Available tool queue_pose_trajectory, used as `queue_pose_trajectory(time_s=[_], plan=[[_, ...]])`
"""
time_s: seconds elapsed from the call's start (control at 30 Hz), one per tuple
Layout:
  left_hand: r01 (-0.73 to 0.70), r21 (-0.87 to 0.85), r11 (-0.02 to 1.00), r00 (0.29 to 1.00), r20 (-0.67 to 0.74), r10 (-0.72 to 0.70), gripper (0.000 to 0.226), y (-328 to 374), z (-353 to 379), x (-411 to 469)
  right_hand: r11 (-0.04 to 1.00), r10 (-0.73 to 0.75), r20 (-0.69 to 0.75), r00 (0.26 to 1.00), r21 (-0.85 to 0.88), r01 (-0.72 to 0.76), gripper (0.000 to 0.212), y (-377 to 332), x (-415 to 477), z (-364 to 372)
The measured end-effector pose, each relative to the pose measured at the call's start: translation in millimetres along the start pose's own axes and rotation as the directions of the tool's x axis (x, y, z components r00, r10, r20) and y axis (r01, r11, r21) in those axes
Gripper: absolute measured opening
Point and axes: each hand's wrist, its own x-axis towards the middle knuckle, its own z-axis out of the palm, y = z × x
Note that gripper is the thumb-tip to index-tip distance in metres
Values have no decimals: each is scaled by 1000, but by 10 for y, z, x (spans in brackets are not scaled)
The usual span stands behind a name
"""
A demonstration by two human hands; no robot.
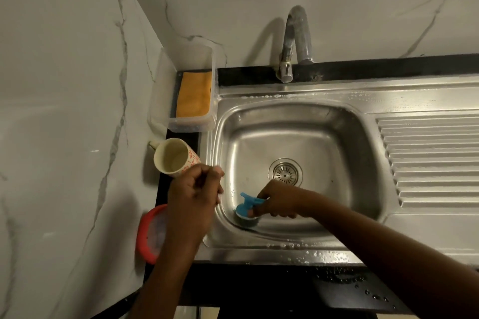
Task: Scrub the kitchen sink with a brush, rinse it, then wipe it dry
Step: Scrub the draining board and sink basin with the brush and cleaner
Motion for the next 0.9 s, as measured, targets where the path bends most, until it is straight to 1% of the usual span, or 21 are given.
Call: queue_pose_trajectory(time_s=[0.03, 0.07, 0.1, 0.13, 0.17, 0.23, 0.27, 0.33, 0.4, 0.43, 0.6, 0.67, 0.73, 0.83, 0.9], plan=[[-103, 84, 991, 994, -37, 106, 13, 68, -21, 109, 999, -2, -48, 999, 42, 4, 46, 28, -6, -1], [-226, 196, 954, 969, -57, 241, 6, 133, -42, 245, 996, 0, -112, 994, 90, 11, 43, 38, -21, -16], [-338, 325, 883, 925, -58, 375, 9, 196, -59, 394, 991, -1, -187, 982, 131, 26, 39, 35, -29, -46], [-405, 441, 801, 883, -37, 468, 22, 239, -66, 566, 985, -2, -264, 964, 167, 48, 36, 23, -42, -88], [-426, 529, 734, 862, -9, 507, 34, 268, -68, 750, 976, -9, -339, 941, 202, 82, 33, 7, -43, -141], [-398, 653, 644, 870, 45, 492, 51, 301, -38, 1090, 953, -26, -479, 877, 252, 166, 29, -32, -39, -265], [-381, 697, 608, 883, 79, 463, 54, 304, -14, 1236, 941, -43, -539, 841, 261, 215, 26, -65, -38, -328], [-356, 764, 539, 908, 147, 391, 53, 246, 28, 1472, 913, -67, -617, 784, 279, 297, 21, -124, -24, -418], [-344, 803, 486, 923, 196, 330, 49, 161, 52, 1608, 886, -65, -652, 755, 310, 345, 19, -183, -16, -464], [-342, 809, 478, 926, 204, 317, 46, 117, 56, 1644, 875, -65, -663, 746, 321, 362, 19, -207, 1, -478], [-322, 848, 421, 932, 207, 297, 29, 20, 77, 1653, 855, -81, -706, 704, 315, 413, 27, -346, 64, -527], [-316, 877, 363, 934, 221, 280, 22, 38, 83, 1665, 853, -90, -713, 695, 305, 424, 30, -397, 90, -552], [-340, 884, 321, 925, 251, 286, 19, 63, 69, 1680, 868, -131, -728, 673, 243, 432, 35, -453, 136, -585], [-396, 856, 332, 899, 289, 328, 19, 161, 20, 1659, 911, -197, -754, 627, 95, 401, 48, -506, 297, -689], [-417, 847, 330, 887, 300, 352, 21, 321, -37, 1615, 934, -254, -767, 589, -37, 355, 53, -558, 452, -769]])
